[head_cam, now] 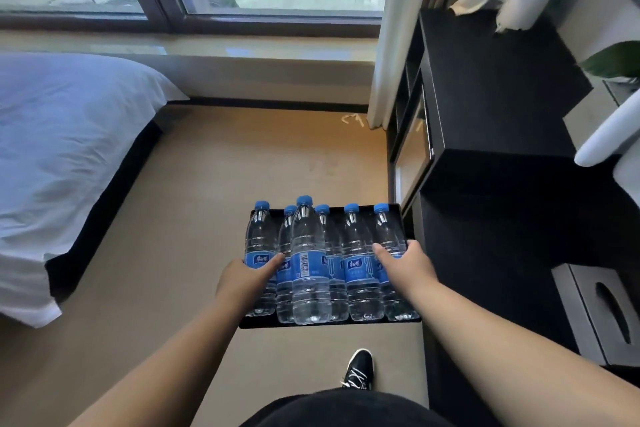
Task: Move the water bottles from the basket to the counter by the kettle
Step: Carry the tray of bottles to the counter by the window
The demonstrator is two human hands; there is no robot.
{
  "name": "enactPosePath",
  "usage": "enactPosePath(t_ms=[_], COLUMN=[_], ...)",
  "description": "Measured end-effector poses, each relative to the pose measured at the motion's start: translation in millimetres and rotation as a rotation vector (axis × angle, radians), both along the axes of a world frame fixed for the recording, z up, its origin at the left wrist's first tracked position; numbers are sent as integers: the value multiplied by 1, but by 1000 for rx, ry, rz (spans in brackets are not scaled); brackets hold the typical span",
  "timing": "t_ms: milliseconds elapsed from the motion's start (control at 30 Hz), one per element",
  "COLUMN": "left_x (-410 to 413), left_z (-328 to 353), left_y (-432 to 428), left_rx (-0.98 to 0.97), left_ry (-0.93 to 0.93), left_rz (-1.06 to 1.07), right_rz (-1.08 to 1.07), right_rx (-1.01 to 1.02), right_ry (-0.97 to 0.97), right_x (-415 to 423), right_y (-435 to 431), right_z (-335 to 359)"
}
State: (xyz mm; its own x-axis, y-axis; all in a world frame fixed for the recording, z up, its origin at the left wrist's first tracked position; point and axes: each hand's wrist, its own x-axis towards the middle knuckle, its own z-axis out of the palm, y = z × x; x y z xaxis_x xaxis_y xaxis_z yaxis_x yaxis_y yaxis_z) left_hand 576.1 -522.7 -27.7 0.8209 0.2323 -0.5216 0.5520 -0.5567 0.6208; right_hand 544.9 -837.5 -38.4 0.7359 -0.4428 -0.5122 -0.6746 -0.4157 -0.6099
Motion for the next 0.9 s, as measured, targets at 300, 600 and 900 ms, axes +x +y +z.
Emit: enactPosePath(t_ms=[300,600,900], left_x=[73,197,363], left_z=[-6,-11,-12], left_y=[-48,-67,-71], left_rx=[-20,-24,-118], left_ry=[-3,11,39], left_rz=[29,-22,-104], right_rz=[57,-11,-143], right_rx=[-14,0,-19], right_ry=[15,-9,10], right_x=[88,189,319], right_y=[-53,-66,-65], right_z=[8,1,4])
